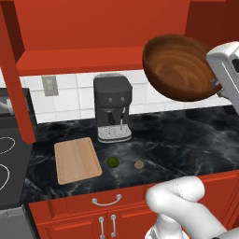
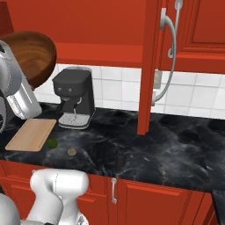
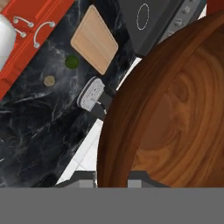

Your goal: Open the cabinet. Place the bowl and condiment on the counter. Then place the lime and garlic on the cutting board.

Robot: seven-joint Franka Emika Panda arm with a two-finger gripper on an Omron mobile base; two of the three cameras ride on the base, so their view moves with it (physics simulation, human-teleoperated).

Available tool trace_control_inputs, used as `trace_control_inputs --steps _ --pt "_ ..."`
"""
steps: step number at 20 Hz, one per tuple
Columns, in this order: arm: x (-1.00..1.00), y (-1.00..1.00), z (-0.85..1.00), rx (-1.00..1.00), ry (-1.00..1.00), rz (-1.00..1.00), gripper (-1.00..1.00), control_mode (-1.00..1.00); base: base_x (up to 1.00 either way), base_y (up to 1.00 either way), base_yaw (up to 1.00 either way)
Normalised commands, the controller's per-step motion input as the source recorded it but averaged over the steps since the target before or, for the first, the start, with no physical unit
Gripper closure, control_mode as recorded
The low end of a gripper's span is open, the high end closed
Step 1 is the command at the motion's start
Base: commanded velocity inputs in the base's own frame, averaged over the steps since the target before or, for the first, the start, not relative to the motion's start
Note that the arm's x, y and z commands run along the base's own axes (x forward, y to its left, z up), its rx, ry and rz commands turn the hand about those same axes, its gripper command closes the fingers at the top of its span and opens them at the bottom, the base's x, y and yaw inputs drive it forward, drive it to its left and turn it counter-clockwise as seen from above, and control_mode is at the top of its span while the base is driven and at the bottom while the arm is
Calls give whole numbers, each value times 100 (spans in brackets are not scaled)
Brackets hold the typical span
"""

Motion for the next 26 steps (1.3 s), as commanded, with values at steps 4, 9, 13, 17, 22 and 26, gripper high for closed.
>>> trace_control_inputs --steps 4,9,13,17,22,26 --pt "-26 -10 -4 0 0 0 100 -100 0 0 0" --pt "0 0 -16 0 2 0 100 -100 0 0 0" --pt "2 0 -28 0 5 0 100 -100 0 0 0" --pt "3 0 -24 0 1 0 100 -100 0 0 0" --pt "0 0 -13 0 0 0 100 -100 0 0 0" --pt "1 0 -14 0 0 0 100 -100 0 0 0"
